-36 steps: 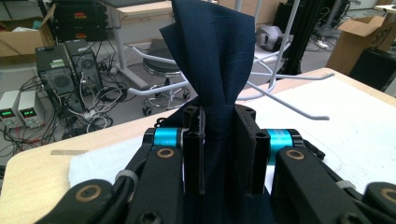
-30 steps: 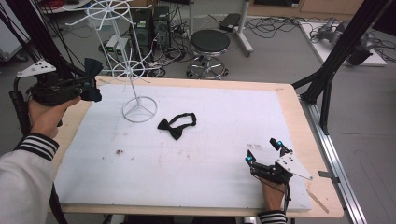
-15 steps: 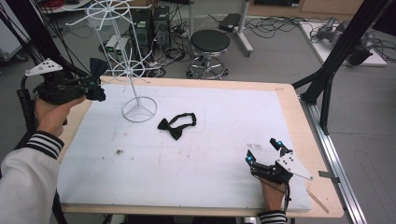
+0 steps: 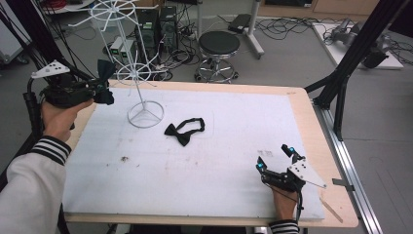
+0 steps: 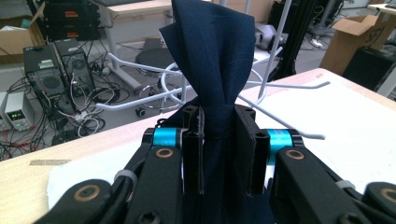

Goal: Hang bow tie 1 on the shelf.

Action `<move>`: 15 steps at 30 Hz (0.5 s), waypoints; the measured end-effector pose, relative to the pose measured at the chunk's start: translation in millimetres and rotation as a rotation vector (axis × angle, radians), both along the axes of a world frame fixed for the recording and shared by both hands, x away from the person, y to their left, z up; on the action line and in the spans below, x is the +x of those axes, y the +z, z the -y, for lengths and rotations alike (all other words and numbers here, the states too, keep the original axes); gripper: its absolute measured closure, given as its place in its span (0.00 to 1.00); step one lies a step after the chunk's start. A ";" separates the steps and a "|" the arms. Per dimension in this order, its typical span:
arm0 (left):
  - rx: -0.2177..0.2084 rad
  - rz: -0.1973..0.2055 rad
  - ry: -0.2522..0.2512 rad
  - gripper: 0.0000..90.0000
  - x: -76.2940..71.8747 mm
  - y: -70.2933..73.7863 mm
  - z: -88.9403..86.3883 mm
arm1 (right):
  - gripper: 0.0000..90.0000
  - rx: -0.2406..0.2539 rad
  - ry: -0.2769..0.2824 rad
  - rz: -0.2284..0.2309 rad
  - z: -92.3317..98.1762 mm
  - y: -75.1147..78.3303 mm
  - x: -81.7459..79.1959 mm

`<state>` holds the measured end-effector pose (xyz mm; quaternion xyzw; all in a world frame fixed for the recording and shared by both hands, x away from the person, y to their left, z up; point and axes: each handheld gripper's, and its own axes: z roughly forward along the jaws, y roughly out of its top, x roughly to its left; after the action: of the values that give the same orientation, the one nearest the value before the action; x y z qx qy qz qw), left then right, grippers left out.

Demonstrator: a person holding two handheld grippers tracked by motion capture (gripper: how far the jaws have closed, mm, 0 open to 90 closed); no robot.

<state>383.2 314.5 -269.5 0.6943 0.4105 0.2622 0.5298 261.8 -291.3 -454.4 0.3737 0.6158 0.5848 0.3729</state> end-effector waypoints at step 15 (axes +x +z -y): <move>0.034 -0.018 -0.021 0.82 9.3 -1.9 20.9 | 0.04 0.003 0.001 -0.001 -0.1 -0.1 -0.3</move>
<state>392.5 293.6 -271.4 0.7097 0.4035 0.2576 0.5169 261.5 -291.2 -454.4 0.3743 0.6153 0.5857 0.3720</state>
